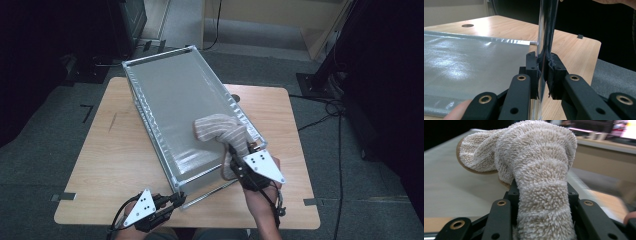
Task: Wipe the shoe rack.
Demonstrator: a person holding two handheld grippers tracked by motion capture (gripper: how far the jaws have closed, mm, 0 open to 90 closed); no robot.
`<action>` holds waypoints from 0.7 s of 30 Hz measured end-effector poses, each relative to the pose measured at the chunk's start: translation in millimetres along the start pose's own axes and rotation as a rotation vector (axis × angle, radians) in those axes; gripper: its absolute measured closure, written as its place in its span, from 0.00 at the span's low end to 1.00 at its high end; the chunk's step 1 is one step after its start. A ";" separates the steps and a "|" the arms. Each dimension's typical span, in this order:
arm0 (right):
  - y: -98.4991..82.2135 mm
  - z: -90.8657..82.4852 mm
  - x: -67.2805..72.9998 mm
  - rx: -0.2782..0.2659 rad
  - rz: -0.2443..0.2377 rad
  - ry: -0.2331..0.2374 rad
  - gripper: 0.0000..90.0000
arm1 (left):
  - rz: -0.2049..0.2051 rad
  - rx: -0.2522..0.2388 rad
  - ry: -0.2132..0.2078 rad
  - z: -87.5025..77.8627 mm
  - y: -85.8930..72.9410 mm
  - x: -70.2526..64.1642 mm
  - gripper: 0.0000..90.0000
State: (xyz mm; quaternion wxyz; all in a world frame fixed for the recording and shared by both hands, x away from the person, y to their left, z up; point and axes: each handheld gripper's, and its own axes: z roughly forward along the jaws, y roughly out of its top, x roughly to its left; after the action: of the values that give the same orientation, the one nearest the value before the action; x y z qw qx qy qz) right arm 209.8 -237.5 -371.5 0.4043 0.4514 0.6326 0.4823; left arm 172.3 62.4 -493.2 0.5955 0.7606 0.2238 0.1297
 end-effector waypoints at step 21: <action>-13.9 -30.0 -70.5 -0.156 0.162 -0.187 0.64 | 0.003 0.008 -0.008 0.0 0.1 0.9 0.91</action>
State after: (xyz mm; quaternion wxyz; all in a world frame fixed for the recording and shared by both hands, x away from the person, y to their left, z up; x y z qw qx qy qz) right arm 197.6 -314.4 -373.5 0.4551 0.5114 0.5142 0.5167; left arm 173.1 62.8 -493.1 0.5932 0.7637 0.2210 0.1267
